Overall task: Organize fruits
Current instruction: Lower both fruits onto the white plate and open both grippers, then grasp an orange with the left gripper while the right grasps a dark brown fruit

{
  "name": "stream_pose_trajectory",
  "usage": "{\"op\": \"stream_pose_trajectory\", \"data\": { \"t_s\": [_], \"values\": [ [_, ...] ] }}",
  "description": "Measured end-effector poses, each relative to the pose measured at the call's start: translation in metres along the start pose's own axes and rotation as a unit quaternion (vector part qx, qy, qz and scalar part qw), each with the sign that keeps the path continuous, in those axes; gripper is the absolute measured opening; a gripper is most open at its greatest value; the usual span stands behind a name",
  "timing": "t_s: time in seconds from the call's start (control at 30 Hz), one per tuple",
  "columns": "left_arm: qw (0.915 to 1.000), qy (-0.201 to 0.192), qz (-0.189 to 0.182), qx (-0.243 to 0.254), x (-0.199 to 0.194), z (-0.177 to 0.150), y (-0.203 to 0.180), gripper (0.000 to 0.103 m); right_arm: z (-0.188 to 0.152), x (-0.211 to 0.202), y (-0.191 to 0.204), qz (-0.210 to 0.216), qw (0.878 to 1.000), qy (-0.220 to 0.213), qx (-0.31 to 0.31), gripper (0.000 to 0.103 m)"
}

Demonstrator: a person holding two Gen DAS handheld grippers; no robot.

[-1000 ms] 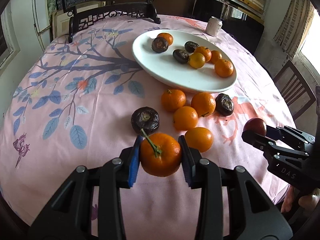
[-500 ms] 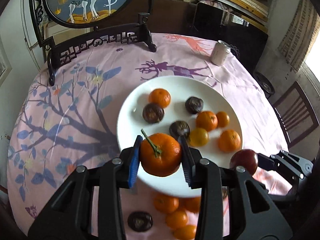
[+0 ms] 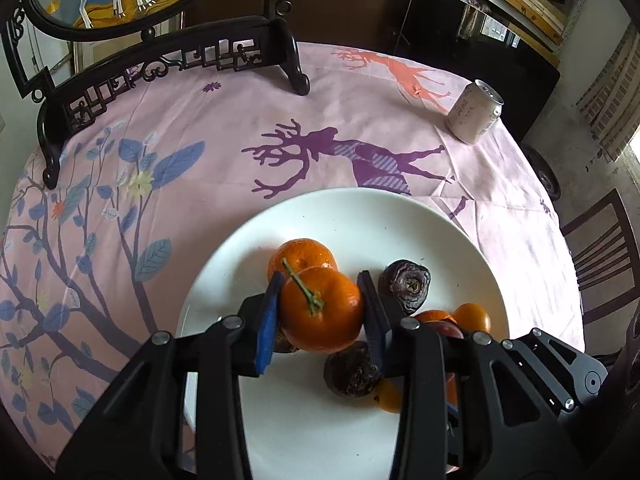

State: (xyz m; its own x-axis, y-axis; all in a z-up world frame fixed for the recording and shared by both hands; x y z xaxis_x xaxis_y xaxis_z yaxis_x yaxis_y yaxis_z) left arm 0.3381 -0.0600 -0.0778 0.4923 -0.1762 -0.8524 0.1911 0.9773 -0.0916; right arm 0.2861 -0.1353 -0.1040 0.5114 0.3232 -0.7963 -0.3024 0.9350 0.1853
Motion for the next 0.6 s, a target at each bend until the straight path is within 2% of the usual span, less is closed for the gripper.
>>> {"op": "stream_pose_trajectory", "data": {
  "t_s": [0.03, 0.07, 0.13, 0.33, 0.43, 0.47, 0.5, 0.57, 0.6],
  "values": [
    [1.0, -0.004, 0.0, 0.0, -0.001, 0.002, 0.0, 0.045, 0.0, -0.001, 0.001, -0.003, 1.0, -0.004, -0.004, 0.052],
    [1.0, -0.009, 0.002, 0.0, -0.004, 0.003, 0.0, 0.068, 0.0, -0.005, 0.001, -0.015, 1.0, -0.014, -0.01, 0.064],
    [0.9993, -0.036, 0.013, 0.002, -0.016, 0.007, 0.001, 0.086, -0.002, -0.014, 0.004, -0.036, 0.999, -0.028, -0.025, 0.064],
    [0.9986, -0.052, 0.005, 0.011, -0.05, -0.008, 0.001, 0.086, -0.024, -0.056, 0.006, -0.034, 0.999, -0.038, -0.014, 0.064],
    [0.9978, -0.065, 0.008, 0.01, -0.074, -0.032, 0.008, 0.093, -0.045, -0.076, 0.008, -0.03, 0.999, -0.041, -0.004, 0.064],
    [0.9969, -0.076, 0.018, 0.009, -0.084, -0.044, 0.011, 0.096, -0.053, -0.082, 0.008, -0.031, 0.999, -0.044, 0.001, 0.067],
    [0.9961, -0.085, 0.023, 0.009, -0.092, -0.054, 0.013, 0.097, -0.061, -0.089, 0.011, -0.035, 0.998, -0.048, 0.005, 0.081],
    [0.9948, -0.095, 0.034, 0.009, -0.108, -0.078, 0.015, 0.099, -0.073, -0.1, 0.016, -0.046, 0.996, -0.071, 0.012, 0.101],
    [0.9944, -0.1, 0.035, 0.005, -0.115, -0.093, 0.016, 0.099, -0.079, -0.106, 0.018, -0.056, 0.995, -0.084, 0.014, 0.101]
  ]
}}
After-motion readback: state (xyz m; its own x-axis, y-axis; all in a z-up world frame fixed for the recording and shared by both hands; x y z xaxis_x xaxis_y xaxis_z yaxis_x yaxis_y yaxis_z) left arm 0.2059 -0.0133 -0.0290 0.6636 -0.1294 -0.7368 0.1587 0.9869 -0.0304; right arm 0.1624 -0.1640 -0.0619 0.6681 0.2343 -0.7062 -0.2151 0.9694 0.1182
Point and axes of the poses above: each gripper's, at about its wrist camera, not at the fingertips, and x roughly the way its jaws point, y to its left, z to its top, the point moved 6 cm from there along x, roughly the way its jaws point, and after that the axes turned 7 degrees about x, right-handed, at the moved point
